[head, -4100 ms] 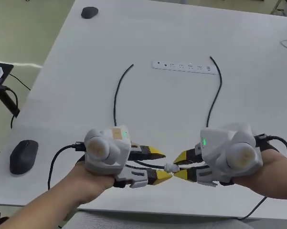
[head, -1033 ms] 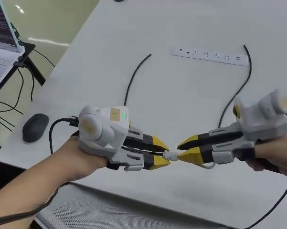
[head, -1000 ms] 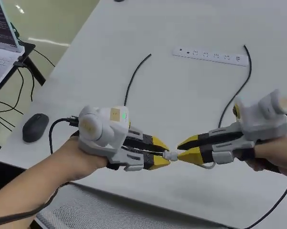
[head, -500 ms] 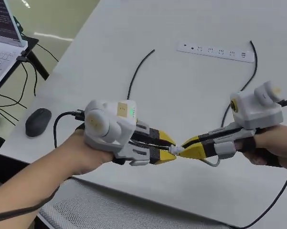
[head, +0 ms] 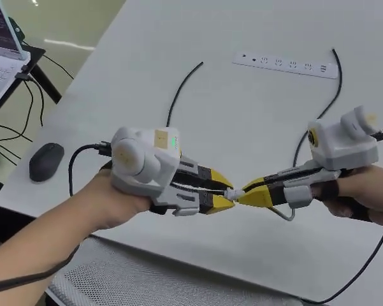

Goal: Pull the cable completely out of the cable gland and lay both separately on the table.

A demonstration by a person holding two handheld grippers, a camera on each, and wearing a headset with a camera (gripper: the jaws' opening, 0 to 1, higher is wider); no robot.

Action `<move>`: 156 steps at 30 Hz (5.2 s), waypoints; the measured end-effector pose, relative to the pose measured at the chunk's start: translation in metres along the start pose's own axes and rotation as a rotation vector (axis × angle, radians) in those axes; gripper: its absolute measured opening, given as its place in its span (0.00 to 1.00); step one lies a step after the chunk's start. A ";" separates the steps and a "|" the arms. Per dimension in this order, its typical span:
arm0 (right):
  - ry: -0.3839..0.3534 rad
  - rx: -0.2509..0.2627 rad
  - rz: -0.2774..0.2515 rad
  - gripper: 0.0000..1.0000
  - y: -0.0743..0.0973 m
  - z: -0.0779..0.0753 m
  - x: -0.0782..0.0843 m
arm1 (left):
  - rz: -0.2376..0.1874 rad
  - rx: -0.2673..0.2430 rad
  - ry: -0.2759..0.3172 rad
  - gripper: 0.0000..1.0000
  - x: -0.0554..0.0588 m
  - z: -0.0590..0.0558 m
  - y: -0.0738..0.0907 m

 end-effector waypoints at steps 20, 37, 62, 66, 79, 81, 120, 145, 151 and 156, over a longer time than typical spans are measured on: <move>0.696 0.307 0.213 0.07 -0.011 0.034 0.008 | 0.007 0.060 0.113 0.14 0.013 -0.003 -0.002; 1.036 0.567 0.322 0.07 -0.035 0.061 0.025 | -0.011 0.094 0.180 0.14 0.022 -0.011 0.001; 0.521 0.641 0.081 0.21 -0.077 0.074 0.010 | -0.018 0.247 0.038 0.14 0.042 0.010 0.049; 0.309 0.606 -0.017 0.24 -0.067 0.069 0.009 | -0.020 0.243 -0.005 0.15 0.044 0.012 0.054; -0.221 0.172 -0.148 0.21 -0.056 0.032 -0.004 | -0.017 0.227 -0.078 0.15 0.049 0.009 0.060; -0.239 0.149 -0.136 0.21 -0.059 0.025 0.000 | -0.017 0.228 -0.081 0.15 0.049 0.008 0.059; 0.498 0.442 0.167 0.08 -0.086 0.064 0.001 | -0.057 0.299 0.080 0.14 0.053 0.006 0.056; 0.815 0.758 0.334 0.09 -0.108 0.078 0.003 | -0.066 0.302 0.152 0.15 0.058 0.014 0.054; 0.758 0.781 0.308 0.16 -0.107 0.078 0.003 | -0.067 0.293 0.130 0.15 0.058 0.012 0.053; 0.646 0.825 0.280 0.20 -0.099 0.079 0.007 | -0.078 0.270 0.085 0.15 0.056 0.013 0.056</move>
Point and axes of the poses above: the centre of the closed fingertips' face, and the gripper's own axes: y roughly backward along the fingers, z roughly to its left, x roughly out of its underside, the point moved 10 cm from there along y, roughly backward along the fingers, and after that the axes turned 1 degree about z, right-handed, at the moved point
